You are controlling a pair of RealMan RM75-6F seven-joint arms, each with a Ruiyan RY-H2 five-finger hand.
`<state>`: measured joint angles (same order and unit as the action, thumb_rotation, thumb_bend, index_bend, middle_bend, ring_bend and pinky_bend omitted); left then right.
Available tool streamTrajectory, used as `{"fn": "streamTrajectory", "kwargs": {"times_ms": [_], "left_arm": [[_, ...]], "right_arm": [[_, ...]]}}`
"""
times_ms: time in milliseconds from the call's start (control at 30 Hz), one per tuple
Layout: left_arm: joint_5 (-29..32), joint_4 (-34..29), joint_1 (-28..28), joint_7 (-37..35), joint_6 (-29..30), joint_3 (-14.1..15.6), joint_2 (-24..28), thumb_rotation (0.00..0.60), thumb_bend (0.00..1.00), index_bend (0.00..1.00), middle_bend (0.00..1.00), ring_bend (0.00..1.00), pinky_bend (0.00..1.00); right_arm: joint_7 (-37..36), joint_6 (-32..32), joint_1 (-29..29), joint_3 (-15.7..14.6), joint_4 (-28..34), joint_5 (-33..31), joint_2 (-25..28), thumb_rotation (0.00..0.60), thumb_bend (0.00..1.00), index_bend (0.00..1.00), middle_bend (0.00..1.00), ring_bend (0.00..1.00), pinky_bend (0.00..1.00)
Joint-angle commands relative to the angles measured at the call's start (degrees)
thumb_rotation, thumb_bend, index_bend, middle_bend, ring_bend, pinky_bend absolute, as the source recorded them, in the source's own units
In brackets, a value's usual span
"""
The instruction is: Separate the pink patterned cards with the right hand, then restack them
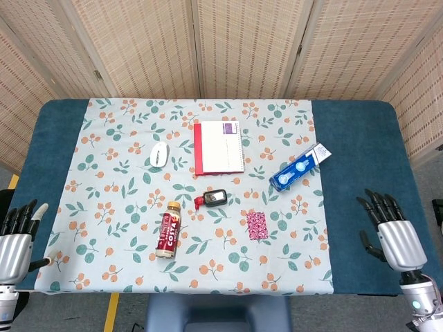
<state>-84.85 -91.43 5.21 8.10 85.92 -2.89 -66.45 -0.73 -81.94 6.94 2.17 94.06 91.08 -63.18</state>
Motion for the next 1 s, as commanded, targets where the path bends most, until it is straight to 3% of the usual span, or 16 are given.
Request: {"fn": "streamTrajectory", "kwargs": {"times_ms": [33,200,400,767,1000], "left_arm": [[-0.03,-0.02,-0.03,-0.18,-0.02,0.06,-0.1,0.6,0.22,0.1,0.01,0.03,0.0],[-0.1,0.32,0.0,-0.83,-0.27,0.21,-0.32,0.6,0.22,0.11,0.01,0.05,0.0],[0.05,1.18,0.14,-1.68,-0.75,0.25,-0.67,0.6,0.22,0.11,0.01,0.05,0.0],[0.15,2.53,0.35,-3.14,-1.57,0.48,-1.32,0.6,0.22,0.12,0.01,0.05,0.0],[0.01,2.94,0.39,-3.86,-1.59,0.5,-1.4,0.6,0.22,0.12,0.01,0.06,0.0]], "right_arm": [[0.79,2.91,1.56,-0.54,0.83,0.19,-0.45,0.6,0.51,0.18,0.05,0.0,0.0],[1.85,8.8,4.55,-1.11,3.17,-0.46,-2.0,0.587,0.51,0.2,0.05,0.0,0.0],[2.95,13.83,7.83,-0.66,2.82,-2.04,-6.24,0.435,0.49,0.23,0.06,0.0,0.0],[5.23,21.76,13.67,0.88,0.06,-6.17,-13.12,0.213,0.21,0.28,0.07,0.0,0.0],[8.36,26.01,16.81,0.72,-3.23,-7.9,-17.05,0.191,0.18,0.28,0.07,0.0,0.0]]}}
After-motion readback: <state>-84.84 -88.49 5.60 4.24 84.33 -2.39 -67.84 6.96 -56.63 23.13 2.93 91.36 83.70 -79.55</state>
